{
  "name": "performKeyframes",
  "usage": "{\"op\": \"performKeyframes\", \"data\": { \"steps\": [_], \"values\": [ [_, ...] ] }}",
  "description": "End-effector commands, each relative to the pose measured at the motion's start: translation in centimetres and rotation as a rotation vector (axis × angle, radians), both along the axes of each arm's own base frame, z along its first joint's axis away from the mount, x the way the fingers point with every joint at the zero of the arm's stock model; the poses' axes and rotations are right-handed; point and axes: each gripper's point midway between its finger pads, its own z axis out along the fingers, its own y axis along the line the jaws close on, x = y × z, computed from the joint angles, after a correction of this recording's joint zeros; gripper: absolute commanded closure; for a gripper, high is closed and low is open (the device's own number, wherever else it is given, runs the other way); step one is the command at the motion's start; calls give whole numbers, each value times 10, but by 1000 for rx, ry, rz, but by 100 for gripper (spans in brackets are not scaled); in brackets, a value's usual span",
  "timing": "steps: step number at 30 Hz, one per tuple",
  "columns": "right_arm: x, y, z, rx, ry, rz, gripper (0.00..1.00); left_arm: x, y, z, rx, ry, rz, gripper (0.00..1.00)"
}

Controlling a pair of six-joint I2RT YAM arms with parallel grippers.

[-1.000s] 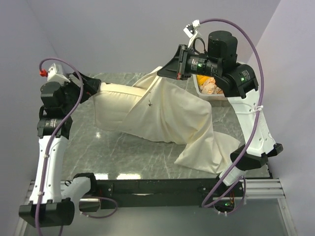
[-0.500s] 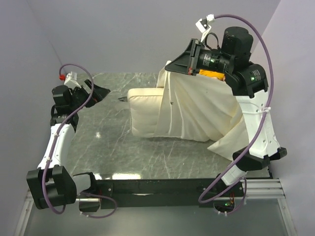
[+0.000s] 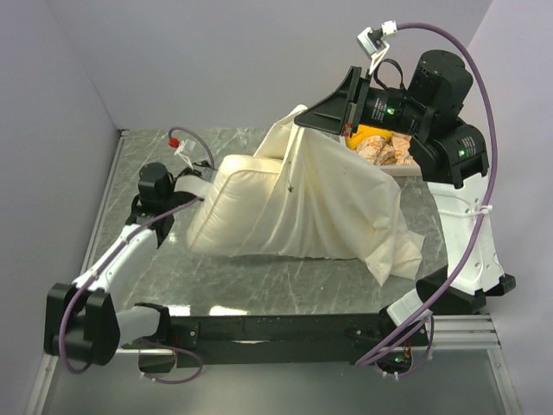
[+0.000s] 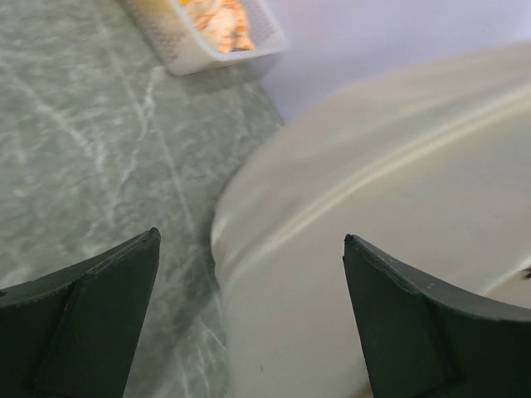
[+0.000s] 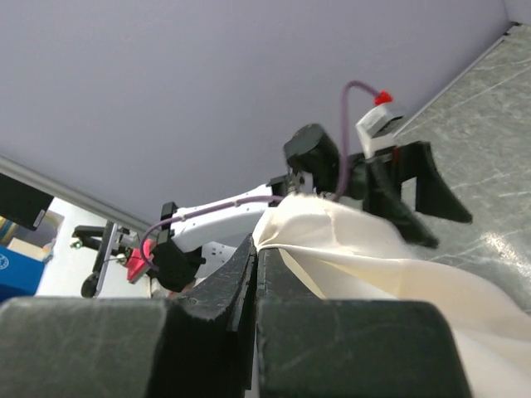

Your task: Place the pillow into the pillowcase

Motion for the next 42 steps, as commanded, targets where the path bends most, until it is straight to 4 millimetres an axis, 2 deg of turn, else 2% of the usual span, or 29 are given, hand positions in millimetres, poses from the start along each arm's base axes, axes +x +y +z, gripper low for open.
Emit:
{"op": "performKeyframes", "data": {
  "steps": [1,2,3,4,6,8,9,11,12,14,15,19,24,27,30,31,32,33,34,35,38,41,42],
  "values": [
    [-11,-5,34,65,-154,-4,100,-51,-16,57,-103,-211,-129,5],
    [-2,-4,28,55,-137,-25,100,-59,-21,62,-104,-225,-151,5],
    [3,-3,24,49,-124,-35,100,-70,-31,58,-94,-191,-170,5],
    [8,-1,20,42,-117,-47,100,-80,-34,68,-85,-241,-177,5],
    [26,2,7,13,-87,-92,100,-102,-46,74,-88,-243,-224,4],
    [42,7,-9,-26,-55,-119,100,-123,-52,90,-106,-298,-261,2],
    [47,9,-14,-36,-50,-129,100,-139,-63,93,-115,-309,-310,1],
    [55,18,-28,-57,-21,-123,100,-146,-72,96,-96,-315,-325,2],
    [59,21,-32,-70,-22,-135,100,-157,-81,97,-96,-315,-358,2],
    [58,31,-40,-90,-13,-128,100,-157,-91,99,-85,-317,-349,1],
    [60,32,-43,-99,-11,-133,100,-164,-99,98,-88,-313,-367,1],
    [54,36,-42,-96,-20,-124,100,-159,-120,96,-91,-294,-340,1],
    [50,32,-40,-108,-28,-135,100,-158,-136,107,-135,-292,-300,1],
    [49,31,-42,-114,-25,-136,100,-149,-139,111,-114,-267,-206,1],
    [50,31,-43,-116,-21,-142,100,-149,-143,114,-116,-237,-167,2],
    [51,31,-44,-117,-20,-144,100,-137,-141,114,-109,-206,-89,3],
    [51,30,-44,-117,-19,-147,100,-133,-141,112,-94,-190,-67,5],
    [51,30,-44,-118,-20,-150,100,-131,-143,110,-77,-178,-45,10],
    [52,29,-44,-118,-20,-156,100,-121,-142,100,-33,-133,16,12],
    [51,29,-43,-117,-22,-156,100,-120,-144,98,-21,-128,24,14],
    [51,28,-42,-117,-23,-167,100,-115,-149,86,8,-85,63,27],
    [55,27,-46,-133,-23,-185,100,-112,-152,74,51,-38,100,49],
    [55,26,-47,-139,-27,-192,100,-112,-155,78,50,-38,103,61]
  ]
}}
